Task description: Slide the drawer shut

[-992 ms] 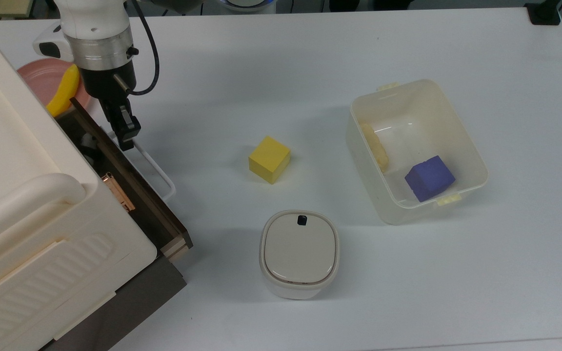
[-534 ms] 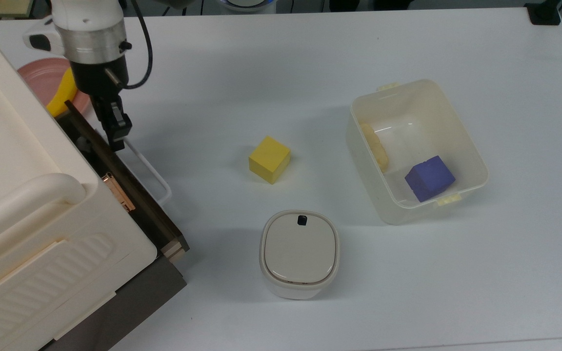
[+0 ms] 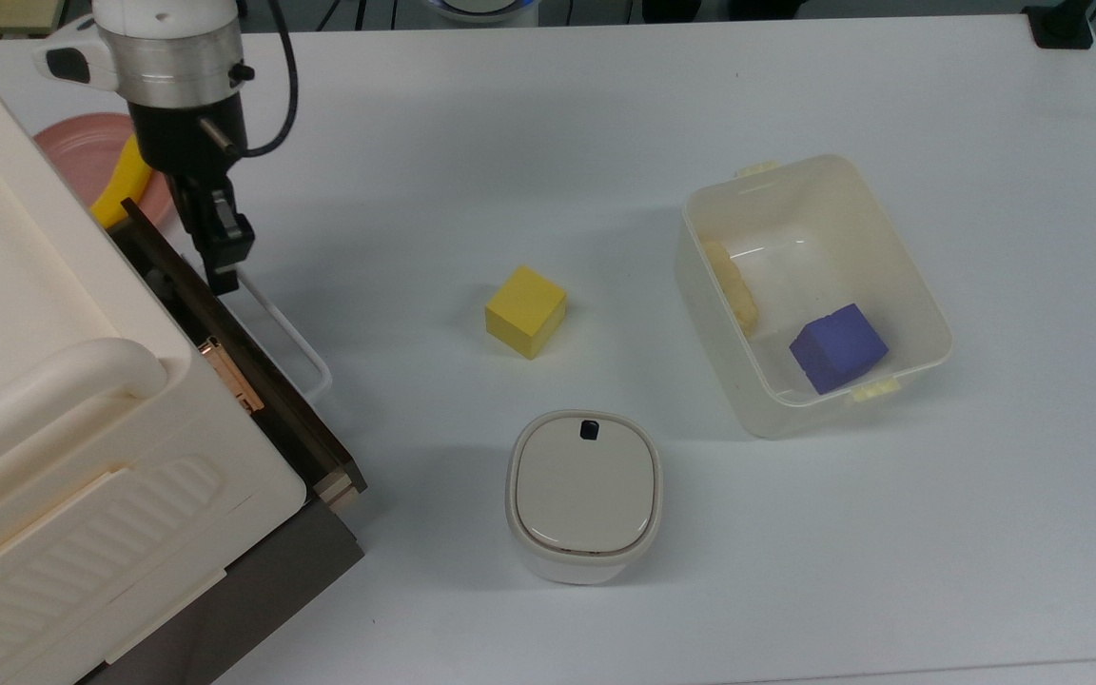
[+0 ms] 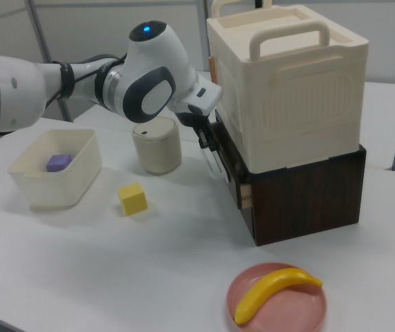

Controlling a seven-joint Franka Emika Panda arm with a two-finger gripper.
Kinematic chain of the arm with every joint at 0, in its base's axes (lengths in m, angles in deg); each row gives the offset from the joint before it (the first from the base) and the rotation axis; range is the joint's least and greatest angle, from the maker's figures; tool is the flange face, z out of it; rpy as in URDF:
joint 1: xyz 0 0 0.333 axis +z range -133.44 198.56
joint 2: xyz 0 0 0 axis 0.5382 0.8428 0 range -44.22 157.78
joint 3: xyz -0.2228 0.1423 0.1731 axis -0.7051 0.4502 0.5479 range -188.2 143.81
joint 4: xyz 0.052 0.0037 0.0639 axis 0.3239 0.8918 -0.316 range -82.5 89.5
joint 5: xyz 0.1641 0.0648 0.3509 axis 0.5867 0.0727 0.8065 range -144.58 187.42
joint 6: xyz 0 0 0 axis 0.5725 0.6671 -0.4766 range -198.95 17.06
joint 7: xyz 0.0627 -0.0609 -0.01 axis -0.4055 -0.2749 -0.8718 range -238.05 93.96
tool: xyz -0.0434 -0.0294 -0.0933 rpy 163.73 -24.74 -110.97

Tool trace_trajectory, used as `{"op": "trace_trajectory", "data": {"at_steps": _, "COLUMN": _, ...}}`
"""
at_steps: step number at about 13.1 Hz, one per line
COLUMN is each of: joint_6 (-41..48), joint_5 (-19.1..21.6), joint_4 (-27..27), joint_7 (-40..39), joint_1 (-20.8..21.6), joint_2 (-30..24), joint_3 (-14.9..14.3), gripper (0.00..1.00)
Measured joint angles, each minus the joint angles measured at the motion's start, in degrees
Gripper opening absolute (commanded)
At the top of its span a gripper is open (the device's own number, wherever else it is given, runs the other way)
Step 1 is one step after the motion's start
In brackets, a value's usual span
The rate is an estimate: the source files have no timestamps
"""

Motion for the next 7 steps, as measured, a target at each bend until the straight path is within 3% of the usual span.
{"op": "trace_trajectory", "data": {"at_steps": 7, "joint_6": 0.02, "joint_5": -0.28, "joint_4": 1.27, "joint_7": -0.16, "joint_1": 2.32, "joint_2": 0.65, "joint_3": 2.72, "gripper": 0.00}}
